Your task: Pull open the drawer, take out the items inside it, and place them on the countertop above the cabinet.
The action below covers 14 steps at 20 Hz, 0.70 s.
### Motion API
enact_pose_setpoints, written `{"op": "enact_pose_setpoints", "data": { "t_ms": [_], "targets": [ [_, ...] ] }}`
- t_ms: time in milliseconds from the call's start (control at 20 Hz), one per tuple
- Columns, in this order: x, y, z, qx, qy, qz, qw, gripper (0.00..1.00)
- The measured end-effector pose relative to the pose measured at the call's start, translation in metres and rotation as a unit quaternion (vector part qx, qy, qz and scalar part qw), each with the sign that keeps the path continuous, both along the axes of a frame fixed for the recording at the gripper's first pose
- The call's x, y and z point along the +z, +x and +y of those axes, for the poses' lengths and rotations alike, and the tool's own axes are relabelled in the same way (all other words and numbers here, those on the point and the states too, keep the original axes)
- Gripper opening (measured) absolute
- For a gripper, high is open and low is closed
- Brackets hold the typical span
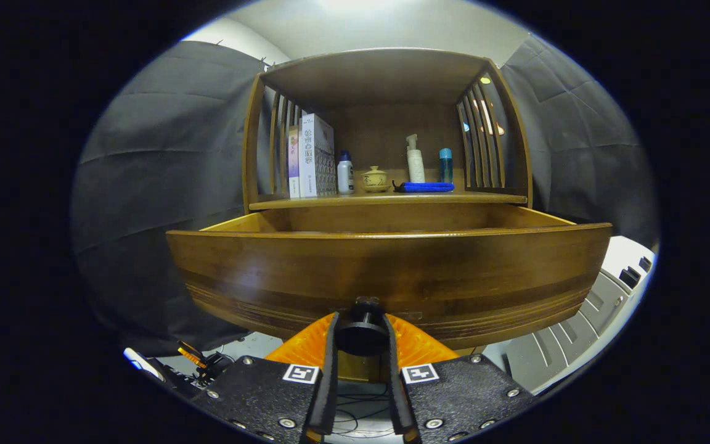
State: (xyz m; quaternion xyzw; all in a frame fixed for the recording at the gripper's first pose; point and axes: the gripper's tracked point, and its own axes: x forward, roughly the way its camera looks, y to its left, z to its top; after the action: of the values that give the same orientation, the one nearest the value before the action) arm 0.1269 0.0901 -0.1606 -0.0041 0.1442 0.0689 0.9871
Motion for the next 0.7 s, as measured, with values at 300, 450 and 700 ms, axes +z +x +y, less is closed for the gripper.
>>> {"op": "enact_pose_setpoints", "data": {
  "t_ms": [300, 450, 700],
  "targets": [
    [0.031, 0.004, -0.005, 0.020, -0.013, -0.085, 0.996, 0.79],
    [0.053, -0.002, 0.007, 0.035, -0.014, -0.105, 0.994, 0.93],
    [0.093, 0.015, 0.001, 0.033, -0.002, -0.119, 0.992, 0.93]
  ]
}}
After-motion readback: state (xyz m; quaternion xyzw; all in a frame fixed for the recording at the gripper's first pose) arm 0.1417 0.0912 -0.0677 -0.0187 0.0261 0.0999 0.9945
